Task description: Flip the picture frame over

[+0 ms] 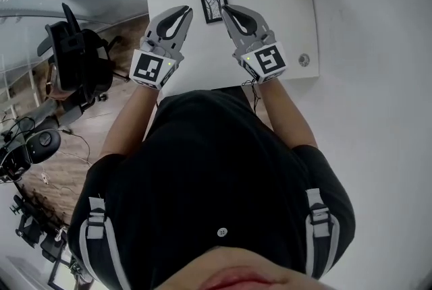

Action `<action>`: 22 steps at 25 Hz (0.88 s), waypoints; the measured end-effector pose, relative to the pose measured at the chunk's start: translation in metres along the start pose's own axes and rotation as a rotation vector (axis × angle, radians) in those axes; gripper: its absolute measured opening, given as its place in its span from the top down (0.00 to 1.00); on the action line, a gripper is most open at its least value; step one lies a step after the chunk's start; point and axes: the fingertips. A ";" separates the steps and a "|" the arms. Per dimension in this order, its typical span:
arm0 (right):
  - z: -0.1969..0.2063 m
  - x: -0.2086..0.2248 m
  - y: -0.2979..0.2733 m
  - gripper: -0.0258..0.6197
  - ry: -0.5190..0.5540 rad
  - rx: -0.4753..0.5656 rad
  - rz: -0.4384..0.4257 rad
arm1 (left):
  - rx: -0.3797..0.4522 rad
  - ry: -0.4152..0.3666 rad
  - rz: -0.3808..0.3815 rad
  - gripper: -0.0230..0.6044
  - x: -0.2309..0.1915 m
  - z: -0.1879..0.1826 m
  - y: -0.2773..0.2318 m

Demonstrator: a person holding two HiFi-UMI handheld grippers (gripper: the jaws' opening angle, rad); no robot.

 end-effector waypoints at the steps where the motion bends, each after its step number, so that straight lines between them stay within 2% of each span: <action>1: -0.003 0.000 0.000 0.95 0.001 -0.002 -0.002 | 0.000 -0.010 -0.006 0.95 0.001 -0.002 0.000; 12: -0.018 0.008 -0.003 0.95 0.009 0.031 -0.019 | 0.020 -0.020 -0.007 0.95 0.008 -0.018 -0.012; 22: -0.022 0.016 -0.003 0.95 0.002 0.028 -0.013 | 0.014 -0.013 -0.026 0.95 -0.001 -0.017 -0.013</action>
Point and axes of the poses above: the fingertips, and each gripper's own axes: y backward along the fingers, x to its right, z out of its underside, and after that the axes turned 7 degrees about y, right-handed
